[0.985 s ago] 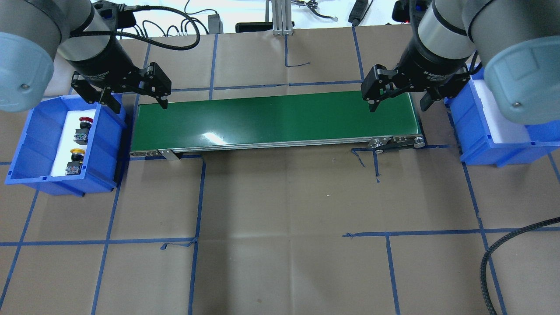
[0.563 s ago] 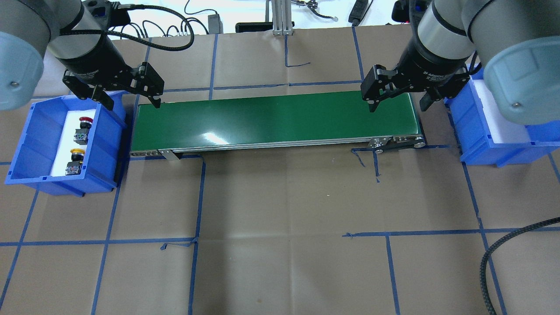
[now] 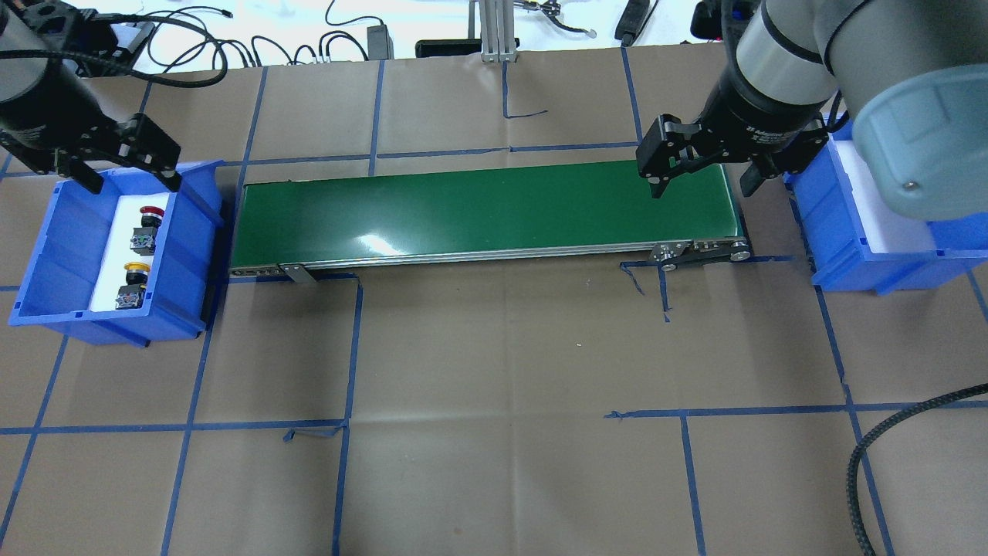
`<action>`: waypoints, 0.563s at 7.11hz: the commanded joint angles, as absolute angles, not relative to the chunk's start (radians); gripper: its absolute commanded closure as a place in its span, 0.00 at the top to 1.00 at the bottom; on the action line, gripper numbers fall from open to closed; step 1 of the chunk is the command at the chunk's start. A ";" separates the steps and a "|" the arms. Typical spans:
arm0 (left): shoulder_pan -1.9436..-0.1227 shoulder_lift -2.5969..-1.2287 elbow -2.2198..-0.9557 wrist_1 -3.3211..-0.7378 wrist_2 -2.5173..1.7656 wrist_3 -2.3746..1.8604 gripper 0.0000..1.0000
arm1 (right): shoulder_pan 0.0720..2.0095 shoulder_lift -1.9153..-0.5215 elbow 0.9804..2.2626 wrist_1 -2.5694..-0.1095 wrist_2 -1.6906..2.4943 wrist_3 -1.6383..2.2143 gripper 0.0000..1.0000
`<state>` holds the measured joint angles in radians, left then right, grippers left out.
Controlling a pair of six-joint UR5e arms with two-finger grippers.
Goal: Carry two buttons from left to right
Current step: 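Lower the left gripper and grasp the yellow-capped button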
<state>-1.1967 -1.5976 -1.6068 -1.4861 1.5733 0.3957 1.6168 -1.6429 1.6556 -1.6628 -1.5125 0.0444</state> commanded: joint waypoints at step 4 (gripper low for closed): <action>-0.931 -1.658 -1.653 -1.403 1.572 0.617 1.00 | 1.617 -1.644 1.667 -1.666 -1.511 0.044 1.00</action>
<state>-0.9524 -1.6433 -1.6371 -1.4422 1.5732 0.5985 1.6168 -1.6432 1.6598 -1.6637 -1.5121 0.0445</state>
